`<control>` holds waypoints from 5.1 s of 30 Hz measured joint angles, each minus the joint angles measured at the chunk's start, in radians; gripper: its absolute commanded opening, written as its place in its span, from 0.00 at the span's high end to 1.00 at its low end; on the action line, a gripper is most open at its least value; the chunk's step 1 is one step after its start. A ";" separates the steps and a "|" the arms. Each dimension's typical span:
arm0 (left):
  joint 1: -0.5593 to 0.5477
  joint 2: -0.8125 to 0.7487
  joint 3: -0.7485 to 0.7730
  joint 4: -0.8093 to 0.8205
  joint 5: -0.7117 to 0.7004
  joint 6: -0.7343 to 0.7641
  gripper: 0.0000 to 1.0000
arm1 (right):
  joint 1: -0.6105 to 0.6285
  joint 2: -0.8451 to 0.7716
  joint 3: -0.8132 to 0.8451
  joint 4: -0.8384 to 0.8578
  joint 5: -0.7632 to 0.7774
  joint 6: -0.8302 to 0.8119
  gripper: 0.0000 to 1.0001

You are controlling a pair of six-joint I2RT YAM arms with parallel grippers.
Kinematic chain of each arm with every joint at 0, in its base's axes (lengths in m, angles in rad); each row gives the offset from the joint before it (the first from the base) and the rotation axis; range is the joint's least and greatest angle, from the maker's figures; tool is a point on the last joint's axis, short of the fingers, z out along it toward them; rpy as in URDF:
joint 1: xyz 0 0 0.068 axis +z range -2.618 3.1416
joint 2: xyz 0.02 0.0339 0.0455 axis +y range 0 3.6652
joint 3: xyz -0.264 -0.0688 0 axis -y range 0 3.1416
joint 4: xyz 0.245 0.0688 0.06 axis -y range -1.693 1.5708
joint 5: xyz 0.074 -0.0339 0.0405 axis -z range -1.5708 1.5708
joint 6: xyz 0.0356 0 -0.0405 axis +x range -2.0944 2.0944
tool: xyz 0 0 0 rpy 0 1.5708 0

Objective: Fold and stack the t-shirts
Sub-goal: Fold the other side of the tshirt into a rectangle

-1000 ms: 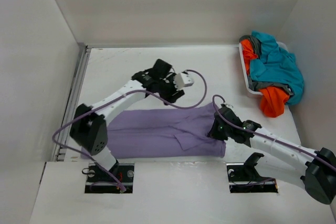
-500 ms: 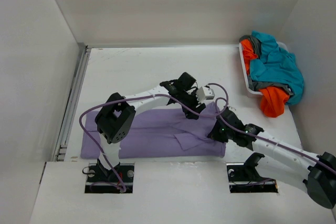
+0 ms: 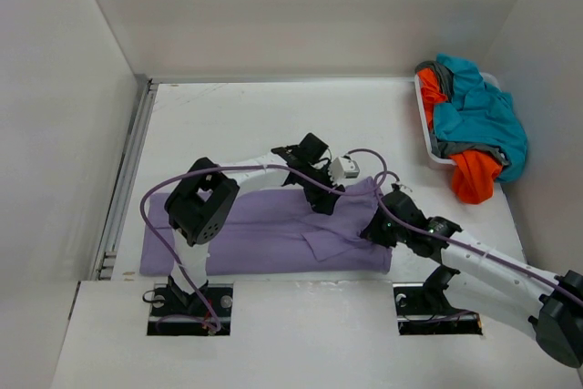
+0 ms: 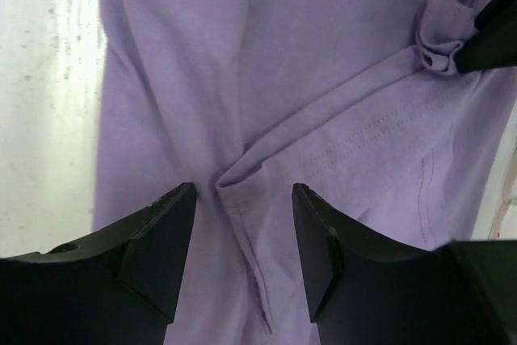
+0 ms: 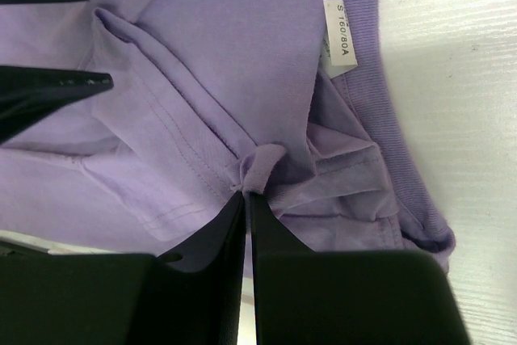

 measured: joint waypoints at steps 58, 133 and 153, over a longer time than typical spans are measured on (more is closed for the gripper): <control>-0.053 -0.037 -0.047 0.009 -0.093 0.030 0.83 | -0.005 -0.019 0.000 -0.001 0.007 0.009 0.92; -0.044 -0.264 -0.329 0.217 -0.528 -0.054 0.89 | -0.253 0.223 0.097 0.206 -0.008 -0.219 0.61; -0.066 -0.267 -0.303 0.160 -0.582 -0.042 0.53 | -0.118 0.021 0.074 0.074 0.053 -0.146 0.86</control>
